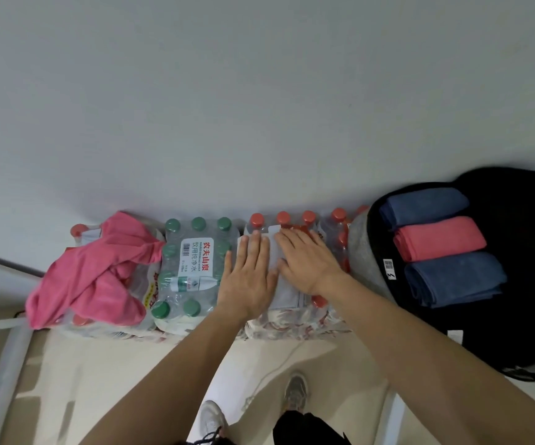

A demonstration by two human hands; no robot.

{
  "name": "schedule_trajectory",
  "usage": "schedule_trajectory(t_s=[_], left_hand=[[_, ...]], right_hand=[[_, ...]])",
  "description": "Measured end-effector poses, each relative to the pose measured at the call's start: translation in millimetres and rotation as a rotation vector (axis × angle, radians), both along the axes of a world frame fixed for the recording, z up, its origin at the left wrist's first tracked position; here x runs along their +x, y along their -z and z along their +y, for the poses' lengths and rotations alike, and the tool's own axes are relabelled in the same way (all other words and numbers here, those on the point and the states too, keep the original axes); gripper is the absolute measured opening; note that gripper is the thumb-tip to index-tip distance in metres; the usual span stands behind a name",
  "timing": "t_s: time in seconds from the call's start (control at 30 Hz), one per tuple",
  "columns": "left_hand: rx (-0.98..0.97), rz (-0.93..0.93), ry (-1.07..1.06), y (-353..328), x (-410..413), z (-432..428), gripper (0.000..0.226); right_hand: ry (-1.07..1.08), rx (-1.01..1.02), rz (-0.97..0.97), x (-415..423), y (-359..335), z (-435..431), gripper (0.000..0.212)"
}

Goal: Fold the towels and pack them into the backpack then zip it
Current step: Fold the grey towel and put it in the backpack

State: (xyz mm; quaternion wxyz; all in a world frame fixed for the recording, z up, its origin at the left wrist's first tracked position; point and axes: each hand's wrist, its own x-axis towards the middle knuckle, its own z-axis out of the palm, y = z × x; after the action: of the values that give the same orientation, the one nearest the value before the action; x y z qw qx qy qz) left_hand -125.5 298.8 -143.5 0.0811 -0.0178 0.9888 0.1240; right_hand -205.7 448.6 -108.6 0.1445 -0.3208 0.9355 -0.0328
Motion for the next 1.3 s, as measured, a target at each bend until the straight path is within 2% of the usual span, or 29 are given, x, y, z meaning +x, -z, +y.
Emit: schedule_trajectory(t_s=[0.1,0.17,0.23,0.3,0.4,0.47,0.53,0.67,0.8,0.87,0.93,1.03,1.1,1.17,1.23,1.3], left_hand=[[0.111,0.001,0.065,0,-2,-8,0.065],[0.249,0.06,0.042,-3,-3,-14,0.057],[0.335,0.123,-0.104,-13,-4,-17,0.047],[0.378,0.09,-0.234,-22,-8,-16,0.048],[0.266,0.032,-0.276,-24,-14,-19,0.052],[0.326,0.002,-0.369,-29,-20,-21,0.054],[0.388,-0.095,-0.467,-35,-24,-21,0.049],[0.299,-0.295,-0.369,-42,-29,-24,0.047],[0.318,-0.264,-0.146,-59,-44,-23,0.023],[0.27,-0.215,-0.035,-63,-59,-23,0.017],[0.242,-0.191,0.054,-61,-74,-23,0.025],[0.163,-0.114,0.133,-56,-88,-18,0.031],[0.059,0.088,0.108,-48,-83,-16,0.029],[0.004,0.215,0.046,-34,-66,-12,0.032],[-0.018,0.191,0.044,-20,-44,-5,0.046],[-0.042,0.066,0.064,-8,-26,2,0.059]], right_hand=[[0.025,-0.072,-0.021,-15,-16,-13,0.039],[0.035,-0.028,-0.103,-24,-23,-21,0.046],[0.038,0.048,-0.163,-34,-28,-28,0.055],[0.038,0.125,-0.186,-41,-33,-33,0.057],[0.013,0.153,-0.22,-42,-39,-35,0.031],[0.02,0.144,-0.278,-41,-39,-30,0.014],[0.067,0.122,-0.36,-40,-41,-20,0.01],[0.167,0.17,-0.433,-36,-41,5,0.035],[0.231,0.201,-0.456,-33,-42,24,0.046],[0.308,0.102,-0.327,-31,-45,26,0.058],[0.324,-0.044,-0.117,-27,-45,24,0.057],[0.171,-0.15,0.074,-16,-29,18,0.055],[0.106,-0.079,0.044,-7,-12,17,0.066],[0.078,0.016,-0.008,1,3,19,0.08],[0.072,0.051,-0.017,4,14,22,0.081],[0.061,0.06,-0.005,4,19,24,0.078]])
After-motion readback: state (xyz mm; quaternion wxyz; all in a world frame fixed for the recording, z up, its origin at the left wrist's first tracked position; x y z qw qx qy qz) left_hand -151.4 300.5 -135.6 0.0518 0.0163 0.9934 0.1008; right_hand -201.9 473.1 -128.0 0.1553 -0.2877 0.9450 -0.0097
